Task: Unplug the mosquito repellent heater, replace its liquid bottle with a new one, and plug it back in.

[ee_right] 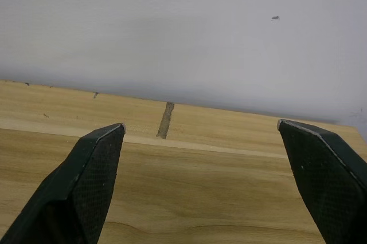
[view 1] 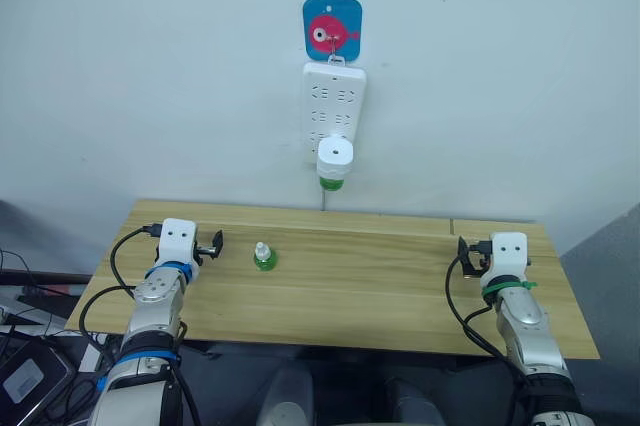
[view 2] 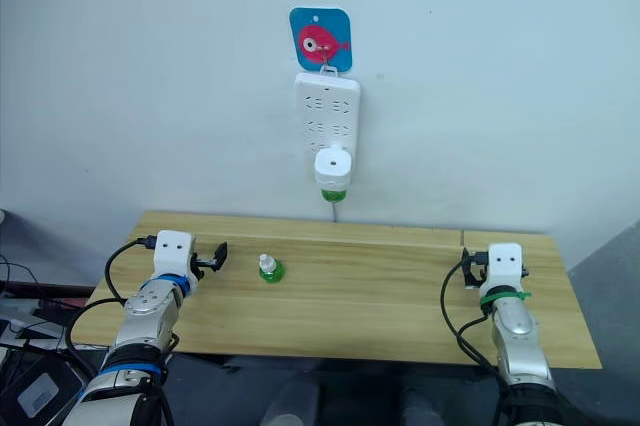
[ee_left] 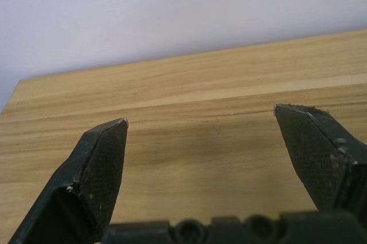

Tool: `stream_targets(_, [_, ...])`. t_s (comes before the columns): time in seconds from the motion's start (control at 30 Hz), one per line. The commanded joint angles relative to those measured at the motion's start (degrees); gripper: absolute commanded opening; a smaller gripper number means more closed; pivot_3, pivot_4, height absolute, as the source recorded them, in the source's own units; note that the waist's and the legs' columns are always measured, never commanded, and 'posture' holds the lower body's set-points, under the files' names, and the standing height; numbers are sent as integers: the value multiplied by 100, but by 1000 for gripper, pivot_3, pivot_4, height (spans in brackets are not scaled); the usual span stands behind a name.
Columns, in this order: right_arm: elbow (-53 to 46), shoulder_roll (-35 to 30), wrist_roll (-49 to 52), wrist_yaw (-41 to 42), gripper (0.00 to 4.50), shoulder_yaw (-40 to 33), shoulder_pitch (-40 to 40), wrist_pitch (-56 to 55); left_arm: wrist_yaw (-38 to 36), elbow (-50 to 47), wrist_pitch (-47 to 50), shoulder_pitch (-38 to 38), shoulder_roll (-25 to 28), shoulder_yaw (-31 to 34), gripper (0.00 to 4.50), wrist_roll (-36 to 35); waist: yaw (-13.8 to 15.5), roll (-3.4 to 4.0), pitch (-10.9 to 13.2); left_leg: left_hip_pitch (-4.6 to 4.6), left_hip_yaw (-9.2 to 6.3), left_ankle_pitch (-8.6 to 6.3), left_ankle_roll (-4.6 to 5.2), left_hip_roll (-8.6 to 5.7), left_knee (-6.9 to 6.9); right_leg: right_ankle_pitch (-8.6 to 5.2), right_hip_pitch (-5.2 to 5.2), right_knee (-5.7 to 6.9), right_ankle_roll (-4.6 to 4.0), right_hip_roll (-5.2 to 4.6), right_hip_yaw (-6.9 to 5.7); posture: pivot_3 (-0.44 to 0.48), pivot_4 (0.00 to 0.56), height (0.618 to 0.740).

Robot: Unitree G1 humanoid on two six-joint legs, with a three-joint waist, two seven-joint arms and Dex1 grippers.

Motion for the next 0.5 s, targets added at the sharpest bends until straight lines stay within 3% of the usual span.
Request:
stream_targets(0.03, [-327, -17, 58, -46, 4459, -118, 30, -11, 11, -3, -41, -111, 73, 66, 4500, -49, -2, 0, -3, 0, 0, 0, 0, 0, 0, 0, 0, 0, 0, 0, 0, 415, 101, 740])
stream_targets(0.5, [-503, 2, 155, -114, 4459, -246, 234, -2, -193, 140, -170, -192, 128, 72, 4500, -35, -17, -2, -51, 4, -3, 0, 0, 1, 29, 3, 11, 20, -3, 0, -5, 400, 88, 740])
